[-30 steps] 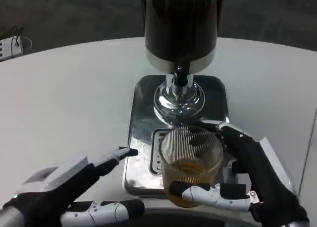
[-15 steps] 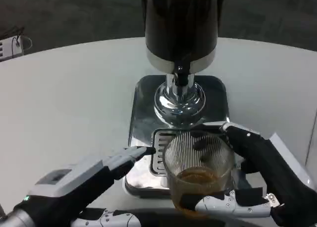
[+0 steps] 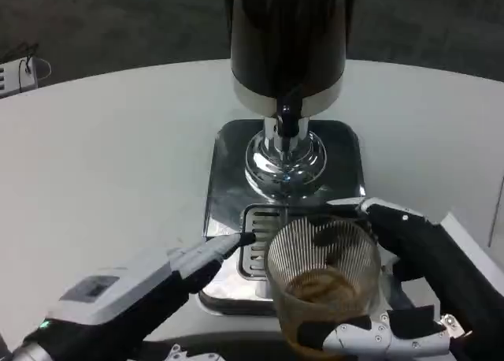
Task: Grasp the cup under the faucet to collect the drink, then remove the cup.
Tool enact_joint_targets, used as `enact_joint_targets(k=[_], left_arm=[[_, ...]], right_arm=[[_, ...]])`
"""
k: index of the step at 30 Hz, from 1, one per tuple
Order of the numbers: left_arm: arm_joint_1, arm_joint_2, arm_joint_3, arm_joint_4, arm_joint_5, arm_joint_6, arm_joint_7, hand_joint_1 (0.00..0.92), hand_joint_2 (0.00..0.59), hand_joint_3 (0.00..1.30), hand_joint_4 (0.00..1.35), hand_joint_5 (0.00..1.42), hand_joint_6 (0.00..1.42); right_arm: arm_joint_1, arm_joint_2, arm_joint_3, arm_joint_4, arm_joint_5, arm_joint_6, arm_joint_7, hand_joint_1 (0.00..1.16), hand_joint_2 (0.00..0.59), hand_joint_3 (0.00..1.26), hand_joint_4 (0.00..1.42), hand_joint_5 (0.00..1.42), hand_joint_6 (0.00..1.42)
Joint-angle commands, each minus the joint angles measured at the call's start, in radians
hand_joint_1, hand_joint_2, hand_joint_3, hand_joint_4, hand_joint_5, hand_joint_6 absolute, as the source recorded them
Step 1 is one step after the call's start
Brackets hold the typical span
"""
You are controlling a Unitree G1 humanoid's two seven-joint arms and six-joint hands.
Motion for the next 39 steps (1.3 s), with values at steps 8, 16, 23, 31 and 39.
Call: enact_joint_targets(k=[8, 16, 23, 31, 39], left_arm=[[0.066, -0.021, 0.051, -0.072, 0.047, 0.021, 0.039, 0.0, 0.07, 0.0, 0.0, 0.0, 0.01], [0.081, -0.018, 0.06, -0.091, 0.047, 0.02, 0.029, 0.0, 0.069, 0.0, 0.0, 0.0, 0.0], [0.093, -0.019, 0.063, -0.102, 0.043, 0.028, 0.025, 0.0, 0.069, 0.0, 0.0, 0.0, 0.0], [0.111, -0.019, 0.071, -0.114, 0.035, 0.033, 0.02, 0.0, 0.069, 0.0, 0.0, 0.0, 0.0], [0.116, -0.017, 0.075, -0.121, 0.027, 0.033, 0.015, 0.0, 0.069, 0.0, 0.0, 0.0, 0.0]], right_arm=[[0.038, -0.016, -0.029, -0.089, 0.045, 0.03, 0.019, 0.96, 0.24, 1.08, 1.28, 1.34, 1.42], [0.053, -0.017, -0.031, -0.113, 0.047, 0.043, 0.022, 0.96, 0.236, 1.08, 1.28, 1.34, 1.42], [0.069, -0.016, -0.031, -0.131, 0.052, 0.049, 0.024, 0.96, 0.235, 1.08, 1.28, 1.34, 1.42], [0.073, -0.018, -0.034, -0.135, 0.054, 0.045, 0.024, 0.96, 0.235, 1.07, 1.28, 1.34, 1.42], [0.081, -0.019, -0.043, -0.144, 0.055, 0.041, 0.024, 0.96, 0.235, 1.07, 1.28, 1.34, 1.42]])
